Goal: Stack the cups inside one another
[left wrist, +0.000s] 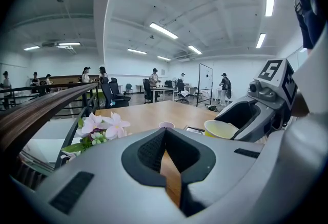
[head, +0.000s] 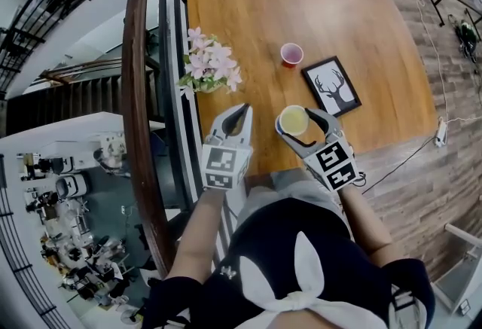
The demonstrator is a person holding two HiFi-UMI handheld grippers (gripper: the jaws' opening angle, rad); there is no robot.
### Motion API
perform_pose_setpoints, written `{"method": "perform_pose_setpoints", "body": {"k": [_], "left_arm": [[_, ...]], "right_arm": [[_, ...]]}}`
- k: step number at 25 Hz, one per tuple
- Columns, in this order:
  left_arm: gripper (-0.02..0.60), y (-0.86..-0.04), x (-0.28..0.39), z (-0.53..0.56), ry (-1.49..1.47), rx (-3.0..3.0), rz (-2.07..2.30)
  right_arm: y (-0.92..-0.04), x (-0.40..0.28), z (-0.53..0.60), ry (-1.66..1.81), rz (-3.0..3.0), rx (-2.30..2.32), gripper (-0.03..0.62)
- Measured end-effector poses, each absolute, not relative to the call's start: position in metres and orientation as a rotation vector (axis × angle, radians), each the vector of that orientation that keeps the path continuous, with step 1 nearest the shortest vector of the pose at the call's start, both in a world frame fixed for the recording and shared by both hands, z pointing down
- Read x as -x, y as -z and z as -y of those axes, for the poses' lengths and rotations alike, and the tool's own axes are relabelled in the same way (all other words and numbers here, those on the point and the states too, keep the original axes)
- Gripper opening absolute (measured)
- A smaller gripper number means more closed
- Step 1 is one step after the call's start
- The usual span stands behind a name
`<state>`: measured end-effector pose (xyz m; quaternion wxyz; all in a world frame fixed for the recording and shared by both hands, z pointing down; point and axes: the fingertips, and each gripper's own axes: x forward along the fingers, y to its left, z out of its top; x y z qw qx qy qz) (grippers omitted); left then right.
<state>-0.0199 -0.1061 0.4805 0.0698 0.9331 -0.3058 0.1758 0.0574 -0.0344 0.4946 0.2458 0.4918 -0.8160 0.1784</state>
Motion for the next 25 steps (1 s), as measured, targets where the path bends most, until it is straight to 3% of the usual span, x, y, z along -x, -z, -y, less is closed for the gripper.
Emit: {"method": "perform_pose_setpoints", "body": {"k": [25], "left_arm": [[0.017,-0.509,0.014,0.115,-0.595,-2.754,0.938]], "right_arm": [[-0.564,-0.056,0.039,-0.610,2.197,-1.162,0.334]]}}
